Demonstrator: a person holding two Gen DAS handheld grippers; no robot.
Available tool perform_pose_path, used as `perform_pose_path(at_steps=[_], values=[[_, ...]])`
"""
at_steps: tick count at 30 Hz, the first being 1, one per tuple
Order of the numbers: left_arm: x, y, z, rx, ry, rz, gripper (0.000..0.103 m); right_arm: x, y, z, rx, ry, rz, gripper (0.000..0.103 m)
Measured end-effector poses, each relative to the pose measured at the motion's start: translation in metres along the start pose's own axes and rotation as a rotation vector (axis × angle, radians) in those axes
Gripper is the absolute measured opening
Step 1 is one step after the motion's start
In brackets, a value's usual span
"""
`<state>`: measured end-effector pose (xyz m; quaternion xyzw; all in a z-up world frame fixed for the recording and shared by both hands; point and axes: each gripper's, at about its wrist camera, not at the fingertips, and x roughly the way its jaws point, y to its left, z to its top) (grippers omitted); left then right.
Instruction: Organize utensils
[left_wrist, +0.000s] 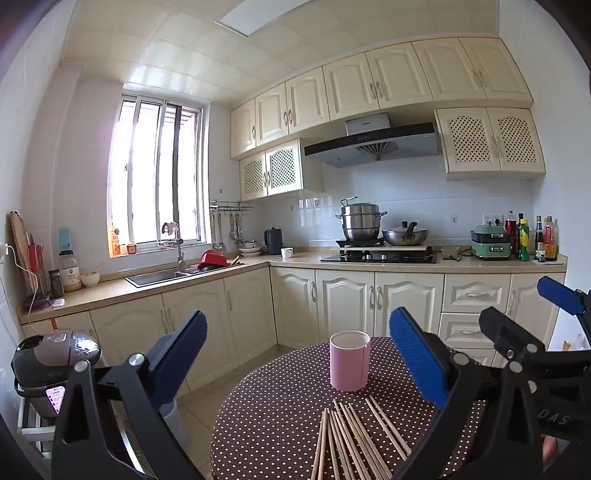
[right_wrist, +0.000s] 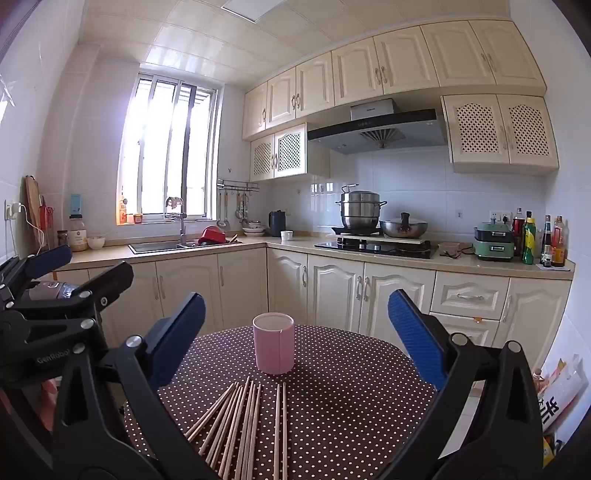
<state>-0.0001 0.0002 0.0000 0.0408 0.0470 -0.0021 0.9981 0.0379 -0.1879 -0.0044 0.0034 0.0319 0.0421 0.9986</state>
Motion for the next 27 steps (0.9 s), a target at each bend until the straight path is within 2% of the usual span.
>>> perform_pose_path(at_steps=[27], values=[[0.002,-0.003,-0.009,-0.002,0.015,-0.006,0.097,0.001,-0.004,0.000,0.002,0.011,0.002,0.097]])
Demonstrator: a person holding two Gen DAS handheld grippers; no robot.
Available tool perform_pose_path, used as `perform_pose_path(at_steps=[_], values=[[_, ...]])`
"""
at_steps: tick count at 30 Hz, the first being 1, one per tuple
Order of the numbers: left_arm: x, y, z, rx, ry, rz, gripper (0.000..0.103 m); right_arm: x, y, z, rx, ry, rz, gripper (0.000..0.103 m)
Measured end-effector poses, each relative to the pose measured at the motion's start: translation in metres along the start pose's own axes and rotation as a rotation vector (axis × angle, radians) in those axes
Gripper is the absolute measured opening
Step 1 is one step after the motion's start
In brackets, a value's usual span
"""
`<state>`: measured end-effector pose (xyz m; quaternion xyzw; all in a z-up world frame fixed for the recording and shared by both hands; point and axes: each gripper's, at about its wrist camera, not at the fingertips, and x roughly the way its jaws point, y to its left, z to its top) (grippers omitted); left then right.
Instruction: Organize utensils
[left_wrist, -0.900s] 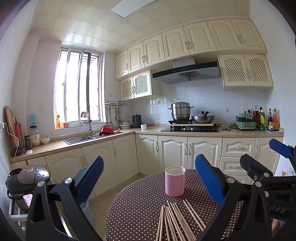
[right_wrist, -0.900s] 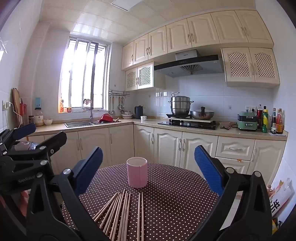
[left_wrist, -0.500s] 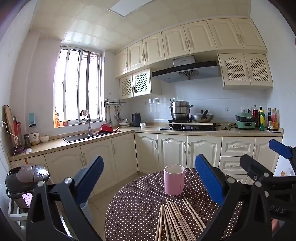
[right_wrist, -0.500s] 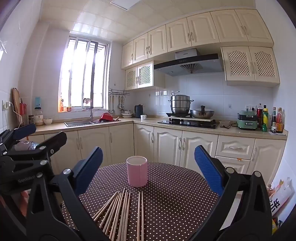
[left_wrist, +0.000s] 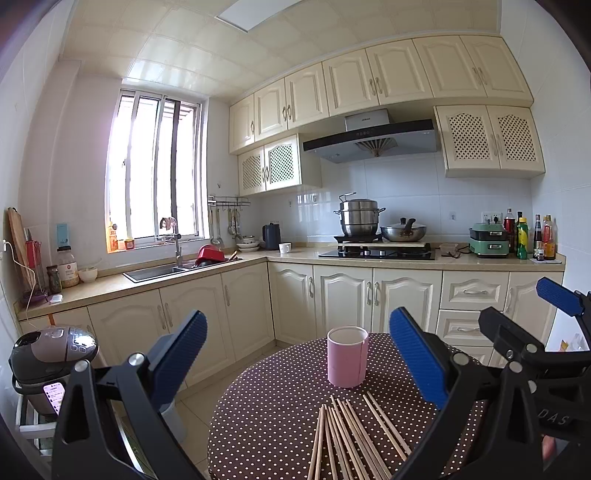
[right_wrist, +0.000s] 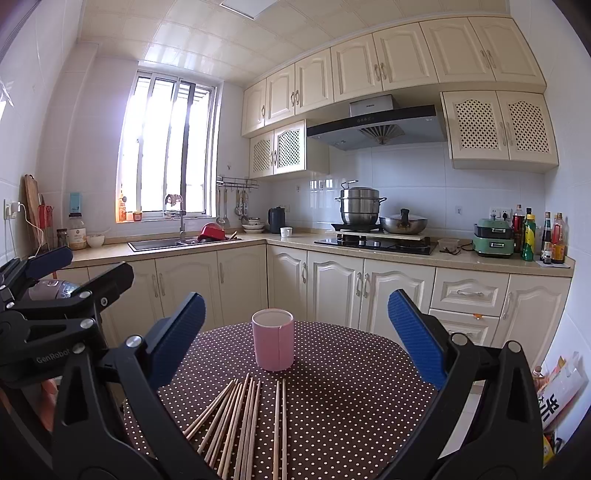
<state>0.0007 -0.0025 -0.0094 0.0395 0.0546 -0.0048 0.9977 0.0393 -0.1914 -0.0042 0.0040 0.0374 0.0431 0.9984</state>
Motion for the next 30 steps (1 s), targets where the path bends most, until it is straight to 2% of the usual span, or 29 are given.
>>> perform_pose_path(at_steps=[14,30], values=[[0.007,0.000,-0.002,-0.008,0.018,-0.005,0.097,0.012,-0.002,-0.016,-0.001,0.009,-0.006,0.097],[0.008,0.006,0.003,-0.015,0.032,-0.006,0.097,0.010,0.002,-0.008,0.000,0.019,-0.006,0.097]])
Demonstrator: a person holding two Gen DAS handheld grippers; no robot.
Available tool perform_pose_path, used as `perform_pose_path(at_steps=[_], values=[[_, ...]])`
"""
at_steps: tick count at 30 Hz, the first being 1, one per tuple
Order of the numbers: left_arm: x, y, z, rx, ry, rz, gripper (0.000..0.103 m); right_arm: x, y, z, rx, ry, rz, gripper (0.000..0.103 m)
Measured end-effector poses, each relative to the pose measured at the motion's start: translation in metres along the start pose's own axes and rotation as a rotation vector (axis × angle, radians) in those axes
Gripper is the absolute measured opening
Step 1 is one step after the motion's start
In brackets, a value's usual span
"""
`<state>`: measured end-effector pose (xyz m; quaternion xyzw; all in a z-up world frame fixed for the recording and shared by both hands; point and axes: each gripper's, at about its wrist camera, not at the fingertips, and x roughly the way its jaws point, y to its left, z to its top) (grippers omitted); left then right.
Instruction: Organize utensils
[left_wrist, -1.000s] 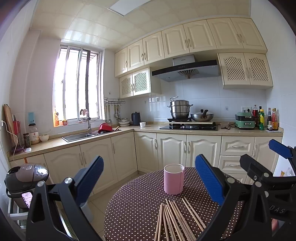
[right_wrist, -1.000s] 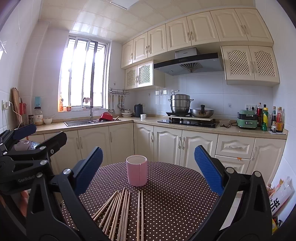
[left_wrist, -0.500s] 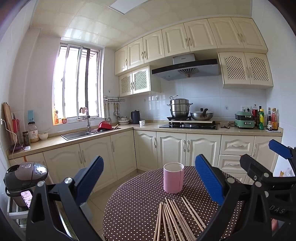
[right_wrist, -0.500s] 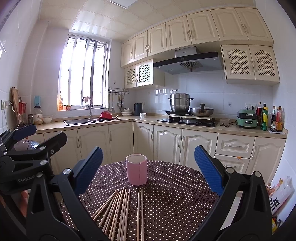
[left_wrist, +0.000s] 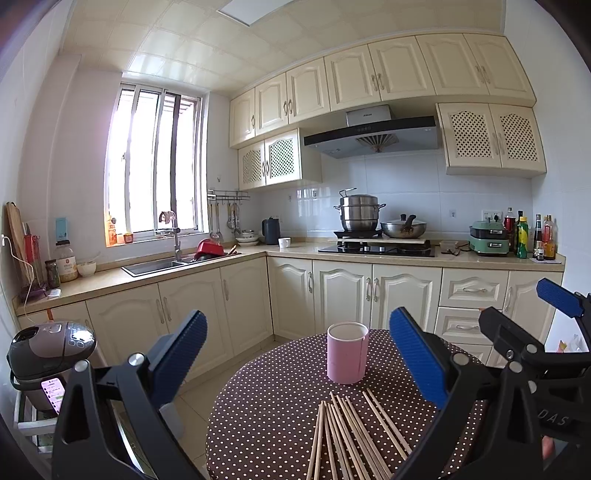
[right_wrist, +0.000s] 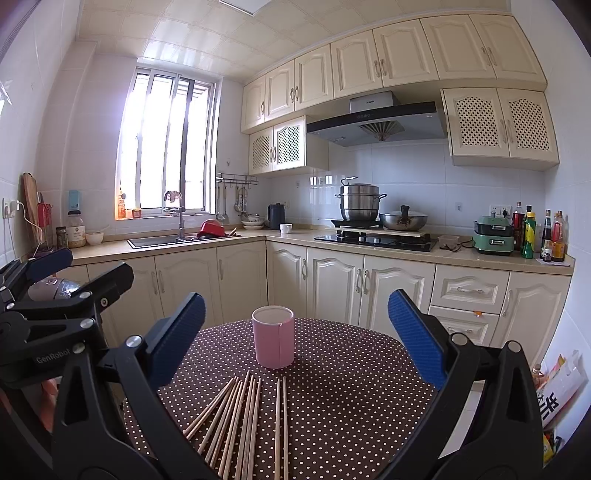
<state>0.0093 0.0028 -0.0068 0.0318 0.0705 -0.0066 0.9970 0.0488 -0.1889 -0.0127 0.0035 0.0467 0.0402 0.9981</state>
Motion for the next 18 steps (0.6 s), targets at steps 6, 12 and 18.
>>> perform_pose_path(at_steps=[6,12,18], values=[[0.0024,0.0013,0.0008,-0.005,0.008,-0.002,0.097,0.0010,0.0003,0.0037,0.000,0.003,-0.001,0.097],[0.0050,0.0013,0.0014,-0.002,0.011,0.000,0.097,0.0016,0.0013,0.0054,0.000,0.007,-0.001,0.097],[0.0070,-0.0001,-0.0028,-0.002,0.015,0.000,0.097,0.0025,0.0028,0.0053,-0.001,0.012,-0.002,0.097]])
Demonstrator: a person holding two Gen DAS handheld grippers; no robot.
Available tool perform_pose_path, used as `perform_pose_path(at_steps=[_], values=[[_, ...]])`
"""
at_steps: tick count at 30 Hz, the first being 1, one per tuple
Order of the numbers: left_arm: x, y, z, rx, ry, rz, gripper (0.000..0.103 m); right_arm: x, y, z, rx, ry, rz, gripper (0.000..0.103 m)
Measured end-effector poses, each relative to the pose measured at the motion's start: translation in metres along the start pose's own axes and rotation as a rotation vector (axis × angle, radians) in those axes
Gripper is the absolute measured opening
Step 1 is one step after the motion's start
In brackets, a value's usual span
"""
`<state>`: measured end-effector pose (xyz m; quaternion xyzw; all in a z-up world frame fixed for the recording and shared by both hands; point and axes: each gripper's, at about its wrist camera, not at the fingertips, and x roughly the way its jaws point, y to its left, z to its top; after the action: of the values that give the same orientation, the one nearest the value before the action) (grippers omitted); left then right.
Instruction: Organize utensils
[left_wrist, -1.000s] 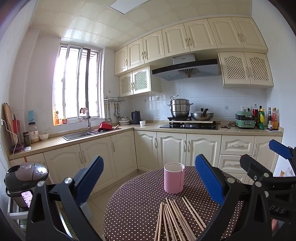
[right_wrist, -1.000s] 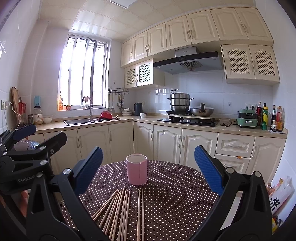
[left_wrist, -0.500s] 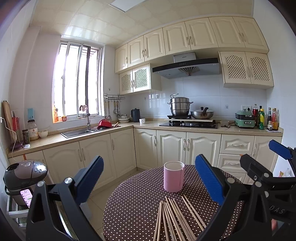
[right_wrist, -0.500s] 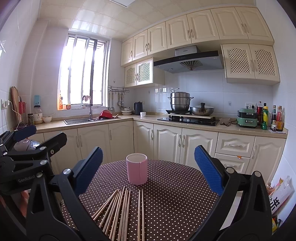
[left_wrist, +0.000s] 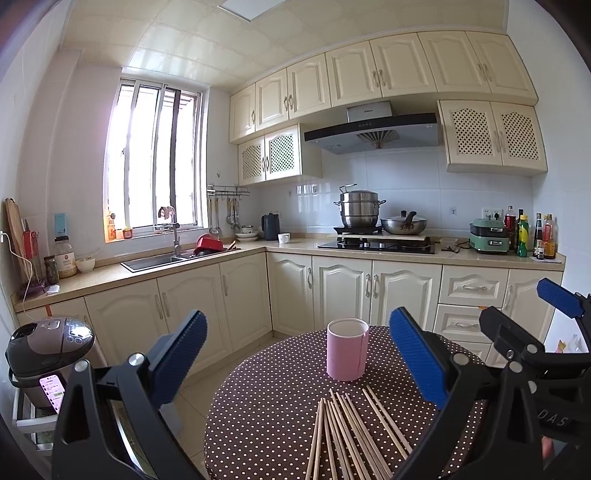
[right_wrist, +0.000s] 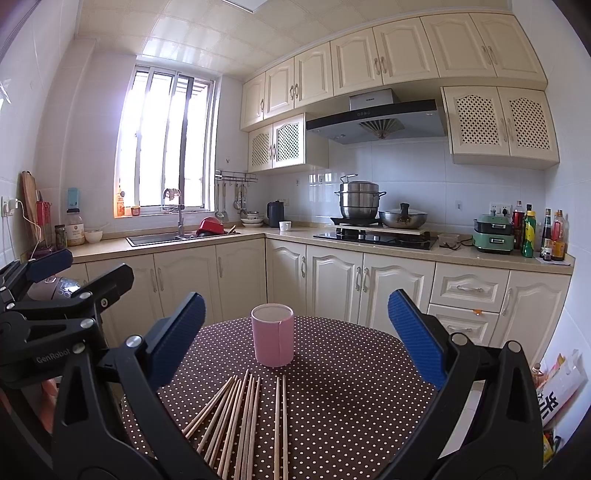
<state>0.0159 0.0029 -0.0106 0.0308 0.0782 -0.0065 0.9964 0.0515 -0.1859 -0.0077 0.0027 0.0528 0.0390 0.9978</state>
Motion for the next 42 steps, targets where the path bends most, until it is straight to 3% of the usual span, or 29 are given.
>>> perform_pose_path(at_steps=[15,21,30,38,42], values=[[0.015,0.001,-0.009,-0.004,0.044,-0.007,0.097,0.010,-0.001,-0.004,0.010,0.039,0.016,0.097],[0.029,0.005,-0.016,-0.019,0.102,-0.023,0.097,0.021,-0.002,-0.008,0.022,0.073,0.044,0.097],[0.067,0.011,-0.043,-0.023,0.243,-0.048,0.097,0.050,0.002,-0.028,0.025,0.169,0.043,0.097],[0.133,0.030,-0.100,-0.006,0.521,-0.062,0.097,0.093,-0.005,-0.066,0.019,0.359,0.019,0.097],[0.158,0.031,-0.132,0.021,0.616,-0.060,0.097,0.107,-0.006,-0.084,0.014,0.420,0.034,0.097]])
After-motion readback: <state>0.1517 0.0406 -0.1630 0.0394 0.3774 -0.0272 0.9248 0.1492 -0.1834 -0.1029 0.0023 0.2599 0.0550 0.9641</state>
